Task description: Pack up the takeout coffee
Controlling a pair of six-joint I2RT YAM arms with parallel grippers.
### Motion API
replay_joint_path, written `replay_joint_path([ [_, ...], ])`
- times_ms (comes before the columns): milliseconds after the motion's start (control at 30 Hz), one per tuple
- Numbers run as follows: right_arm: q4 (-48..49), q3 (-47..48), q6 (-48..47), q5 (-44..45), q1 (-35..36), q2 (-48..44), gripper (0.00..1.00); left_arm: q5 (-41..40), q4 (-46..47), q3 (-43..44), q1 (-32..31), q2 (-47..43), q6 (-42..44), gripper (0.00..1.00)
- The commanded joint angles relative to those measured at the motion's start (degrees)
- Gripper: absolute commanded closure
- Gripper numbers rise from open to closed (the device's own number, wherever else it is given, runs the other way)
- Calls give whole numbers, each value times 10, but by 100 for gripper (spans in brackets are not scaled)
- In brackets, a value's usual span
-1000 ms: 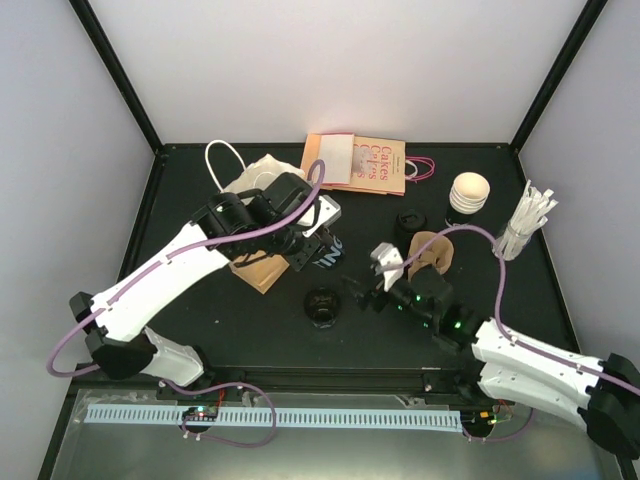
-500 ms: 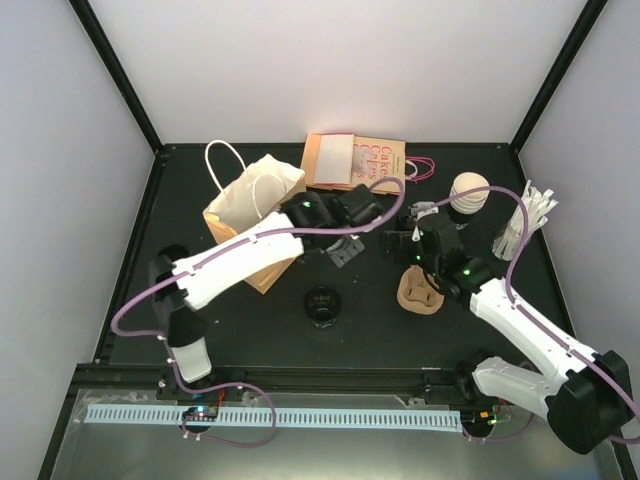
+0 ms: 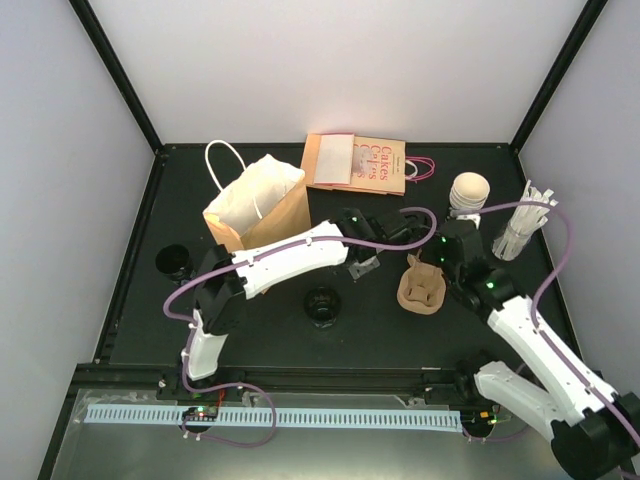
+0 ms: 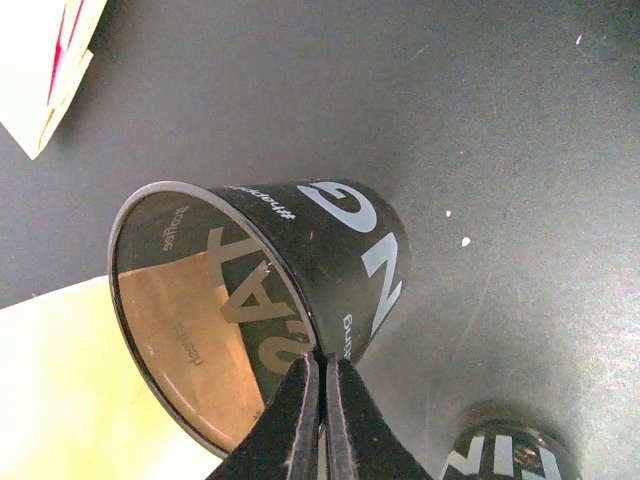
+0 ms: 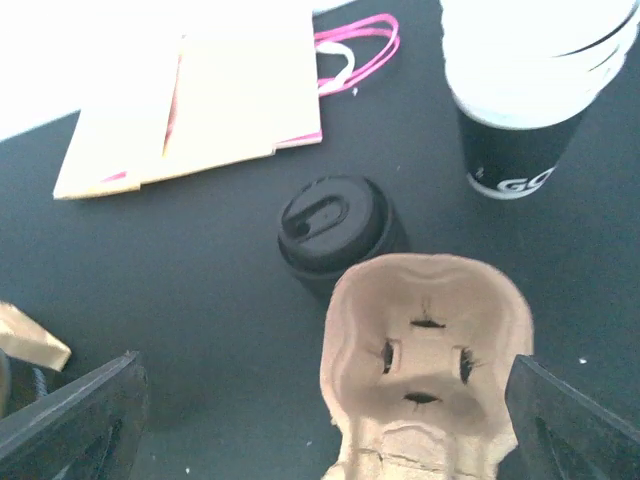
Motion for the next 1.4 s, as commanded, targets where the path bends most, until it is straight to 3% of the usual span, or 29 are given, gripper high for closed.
replay_joint_path([
  [0,-3,-21,42,56,-20,-61,0,-18,17,6,-3,24,0,98],
  [167,3,-38,40,74,-27,-119,0,-15,28,-2,-3,42,-5,98],
  [500,0,-43,31,86,-27,-147,0,-2,27,-3,-3,68,-11,96],
  [533,0,-43,30,87,-27,-148,0,0,26,-3,-3,69,-12,93],
  [667,-1,-42,27,90,-27,-148,0,9,27,-6,-3,60,-14,60],
  [800,0,-41,22,88,-28,-148,0,21,24,0,-3,33,-18,42],
  [1100,12,-38,7,73,-27,-142,0,39,7,2,-3,-86,-47,24],
  [1233,21,-39,-2,50,-27,-134,0,52,23,-40,5,-160,-71,2],
  [1367,30,-39,-16,18,-27,-121,0,56,29,-91,27,-238,-123,1],
])
